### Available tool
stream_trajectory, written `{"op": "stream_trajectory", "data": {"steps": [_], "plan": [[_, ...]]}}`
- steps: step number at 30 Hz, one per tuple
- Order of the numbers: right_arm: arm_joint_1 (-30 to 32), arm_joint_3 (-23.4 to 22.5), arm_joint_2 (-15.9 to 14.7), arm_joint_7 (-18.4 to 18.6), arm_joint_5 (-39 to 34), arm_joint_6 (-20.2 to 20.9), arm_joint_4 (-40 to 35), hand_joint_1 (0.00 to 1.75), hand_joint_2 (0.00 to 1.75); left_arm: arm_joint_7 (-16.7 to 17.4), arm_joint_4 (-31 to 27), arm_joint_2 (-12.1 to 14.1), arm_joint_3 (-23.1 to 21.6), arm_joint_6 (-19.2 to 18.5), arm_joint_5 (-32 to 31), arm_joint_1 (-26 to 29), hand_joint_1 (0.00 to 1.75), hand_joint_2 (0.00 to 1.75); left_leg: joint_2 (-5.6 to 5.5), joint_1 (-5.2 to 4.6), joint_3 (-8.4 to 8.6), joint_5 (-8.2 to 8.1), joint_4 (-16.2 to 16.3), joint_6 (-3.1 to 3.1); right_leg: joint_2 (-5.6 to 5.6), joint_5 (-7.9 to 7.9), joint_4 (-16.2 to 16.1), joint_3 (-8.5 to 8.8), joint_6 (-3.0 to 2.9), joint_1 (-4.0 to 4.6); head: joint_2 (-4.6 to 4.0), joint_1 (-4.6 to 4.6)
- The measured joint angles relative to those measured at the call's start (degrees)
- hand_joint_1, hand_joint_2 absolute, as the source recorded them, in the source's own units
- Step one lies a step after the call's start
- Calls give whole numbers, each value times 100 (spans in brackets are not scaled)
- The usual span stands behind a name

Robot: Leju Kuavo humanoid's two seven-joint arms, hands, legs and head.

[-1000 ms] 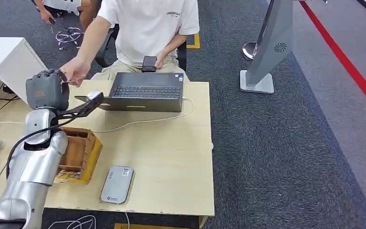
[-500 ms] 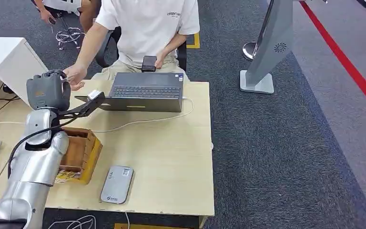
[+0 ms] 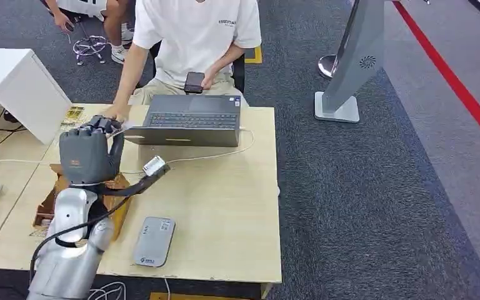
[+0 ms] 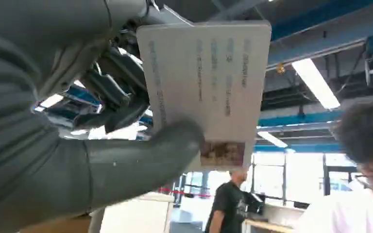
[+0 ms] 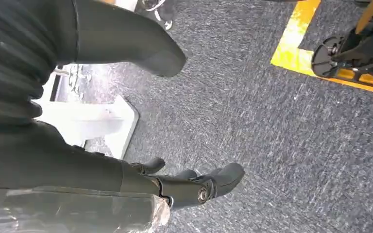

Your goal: Pass the card to the sensor for recognition and then transmit it.

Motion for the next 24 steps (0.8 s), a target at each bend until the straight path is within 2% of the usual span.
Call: {"op": "stream_trajectory", "data": {"steps": [5, 8, 11, 16, 19, 21, 24], "plan": [[17, -11, 0, -31, -42, -4, 0, 0, 175, -85, -735, -15, -484, 59, -130, 554, 175, 175, 2, 0, 4, 0, 0, 0, 0, 1, 0, 2, 0, 0, 0, -9], [23, -39, 2, -28, -76, -4, 0, 0, 175, -76, -932, -11, -773, -20, -189, 969, 175, 175, 1, 1, 4, 0, -1, 0, 1, 0, 1, 2, 0, 1, 0, -9], [28, -87, 2, -22, -79, -9, 0, 0, 175, -2, -934, -6, -1001, -20, -221, 1291, 175, 175, 0, 1, 1, 0, -1, 0, -1, 0, 1, -1, 0, 1, 0, -9], [29, -153, 11, 48, -162, -17, 0, 0, 175, 149, -890, -4, -1124, -525, -210, 1693, 175, 175, 2, 1, 1, 0, -2, 0, 1, 0, 1, 1, 0, 1, 0, -7], [35, -216, 39, 79, -197, -39, 2, 0, 175, 240, -753, 30, -1216, -440, -55, 2076, 175, 175, 4, 1, 1, -1, -2, 0, 1, -1, 1, -1, 0, 1, 0, -9], [40, -262, 50, 94, -188, -46, 2, 0, 175, 419, -680, 131, -1299, -278, 15, 2373, 175, 175, 2, 1, -1, -2, -2, 0, 0, -2, 1, -2, 0, 1, 0, -9], [46, -282, 52, 96, -184, -50, 2, 0, 175, 603, -678, 258, -1312, -258, 43, 2588, 175, 175, 1, 1, -2, -3, -3, 0, -1, -3, 1, -3, 0, 1, 0, -9]]}}
